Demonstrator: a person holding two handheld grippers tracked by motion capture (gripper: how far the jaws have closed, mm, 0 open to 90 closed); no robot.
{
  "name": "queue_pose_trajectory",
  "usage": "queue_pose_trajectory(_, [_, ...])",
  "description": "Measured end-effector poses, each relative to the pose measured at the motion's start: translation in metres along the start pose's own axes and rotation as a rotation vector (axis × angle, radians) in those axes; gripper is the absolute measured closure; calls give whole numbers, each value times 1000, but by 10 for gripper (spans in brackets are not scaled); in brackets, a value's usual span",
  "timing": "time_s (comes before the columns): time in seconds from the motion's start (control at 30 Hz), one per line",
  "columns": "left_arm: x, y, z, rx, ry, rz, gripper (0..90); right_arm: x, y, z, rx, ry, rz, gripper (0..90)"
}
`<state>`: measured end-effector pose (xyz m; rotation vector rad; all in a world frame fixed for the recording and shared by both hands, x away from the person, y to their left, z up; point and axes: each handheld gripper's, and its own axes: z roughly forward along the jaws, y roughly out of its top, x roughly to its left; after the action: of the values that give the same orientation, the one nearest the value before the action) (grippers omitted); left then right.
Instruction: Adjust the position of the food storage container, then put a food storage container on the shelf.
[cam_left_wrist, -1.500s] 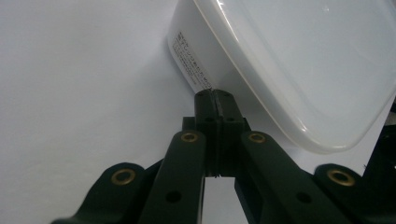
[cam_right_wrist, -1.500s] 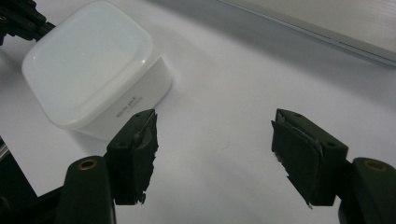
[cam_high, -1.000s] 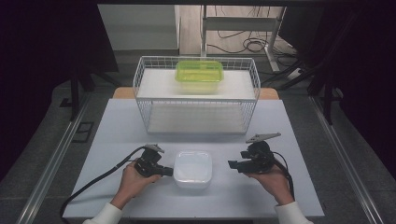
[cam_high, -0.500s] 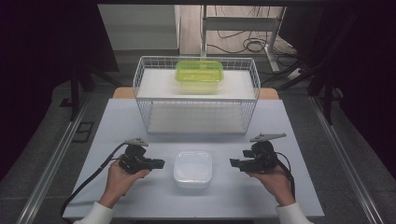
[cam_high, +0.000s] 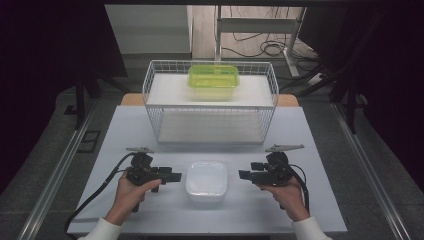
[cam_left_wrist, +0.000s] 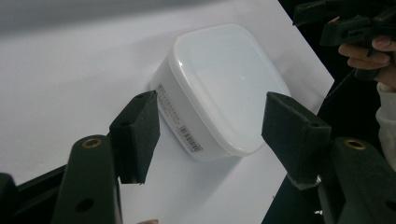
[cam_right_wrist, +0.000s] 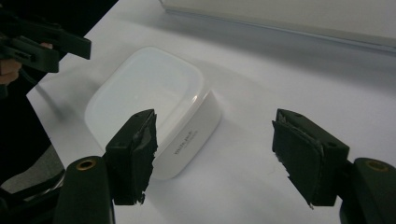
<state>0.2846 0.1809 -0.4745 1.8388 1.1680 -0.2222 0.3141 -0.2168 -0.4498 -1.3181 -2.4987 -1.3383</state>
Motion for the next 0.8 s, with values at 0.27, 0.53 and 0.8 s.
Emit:
queue_pose_trajectory(0.27, [1,1,4,-32,-31,-26,382,4,-4,12,11,37,10,315])
queue_pose_trajectory(0.53, [2,-1,12,-31,-38,-54,382,6,-5,28,25,71,43,349])
queue_pose_trajectory(0.8, [4,-2,21,-20,-61,-85,379,11,-6,43,29,88,74,394])
